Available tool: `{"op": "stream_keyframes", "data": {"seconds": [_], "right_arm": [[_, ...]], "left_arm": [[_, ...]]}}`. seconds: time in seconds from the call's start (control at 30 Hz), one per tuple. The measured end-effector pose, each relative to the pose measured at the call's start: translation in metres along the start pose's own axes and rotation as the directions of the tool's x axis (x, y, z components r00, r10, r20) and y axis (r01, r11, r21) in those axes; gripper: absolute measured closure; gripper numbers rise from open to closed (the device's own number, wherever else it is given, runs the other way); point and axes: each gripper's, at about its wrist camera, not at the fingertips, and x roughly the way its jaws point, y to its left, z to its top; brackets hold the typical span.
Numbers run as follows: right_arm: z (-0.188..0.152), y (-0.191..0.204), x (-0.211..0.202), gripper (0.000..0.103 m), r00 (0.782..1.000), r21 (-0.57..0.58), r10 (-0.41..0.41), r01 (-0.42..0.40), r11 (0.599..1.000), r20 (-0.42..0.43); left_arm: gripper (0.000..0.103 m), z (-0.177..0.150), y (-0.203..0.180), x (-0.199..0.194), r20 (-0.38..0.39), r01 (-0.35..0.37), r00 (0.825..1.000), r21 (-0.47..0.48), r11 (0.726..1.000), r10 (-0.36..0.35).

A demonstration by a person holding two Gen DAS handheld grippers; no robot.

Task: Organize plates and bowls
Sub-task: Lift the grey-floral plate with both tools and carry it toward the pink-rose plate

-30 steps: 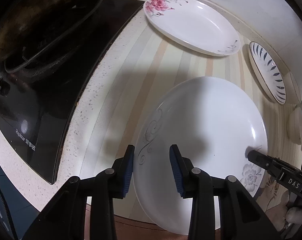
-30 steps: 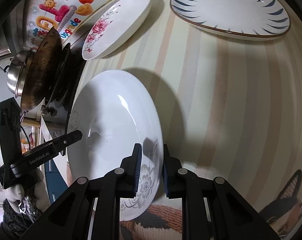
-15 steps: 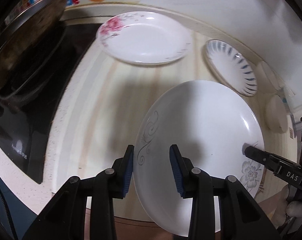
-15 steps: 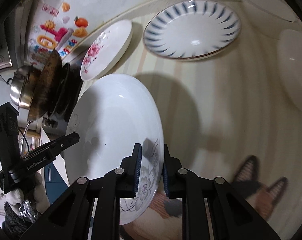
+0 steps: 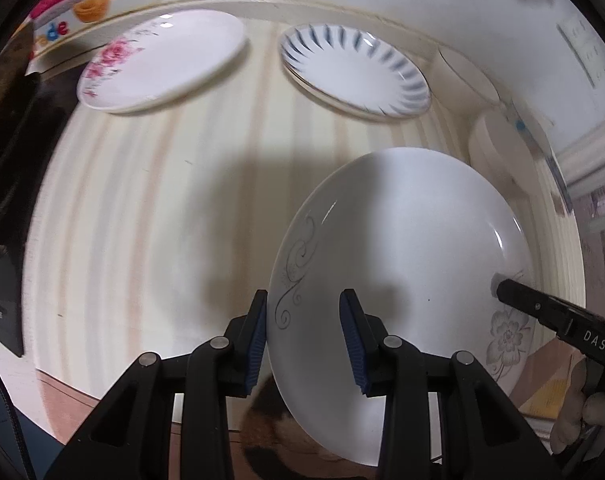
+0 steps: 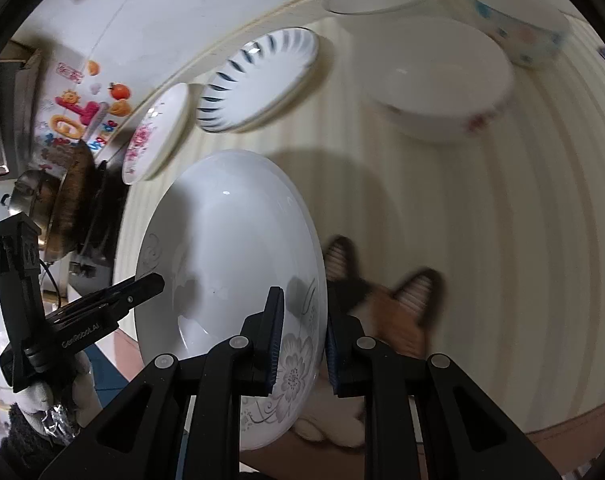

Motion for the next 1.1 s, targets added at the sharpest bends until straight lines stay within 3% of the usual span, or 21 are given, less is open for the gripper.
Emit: {"op": "stream_keyframes", "data": {"seconds": [0.3,0.73,0.87,0.97,1.03,1.1], "right_arm": [[-0.018,-0.029,0.005,0.082,1.000,0.027,-0.023,0.023,0.999,-0.002],[-0.018,-0.031,0.015,0.082,0.999,0.040,-0.038,0.039,0.998,-0.011],[-0.016,-0.037,0.019,0.080,0.999,0.079,-0.012,0.016,0.997,-0.051],[-0.011,-0.042,0.000,0.079,0.999,0.119,0.014,-0.010,0.993,-0.038],[-0.002,-0.040,-0.022,0.068,1.000,0.114,-0.001,0.002,0.994,-0.003],[0.012,-0.026,-0.044,0.057,0.999,0.079,-0.014,0.011,0.997,0.037]], "left_arm": [[0.070,-0.012,-0.025,0.024,-0.036,-0.027,0.999,0.050,0.998,0.029],[0.070,-0.012,-0.030,0.027,-0.020,-0.061,0.998,0.080,0.995,0.063],[0.070,-0.012,-0.026,0.020,-0.040,-0.026,0.999,0.054,0.998,0.029],[0.070,-0.004,-0.017,-0.016,0.024,0.017,1.000,0.011,1.000,-0.018],[0.068,0.005,-0.008,-0.039,0.079,0.025,0.997,-0.019,1.000,-0.023],[0.054,0.017,0.005,-0.058,0.126,0.037,0.992,-0.056,0.998,-0.030]]}}
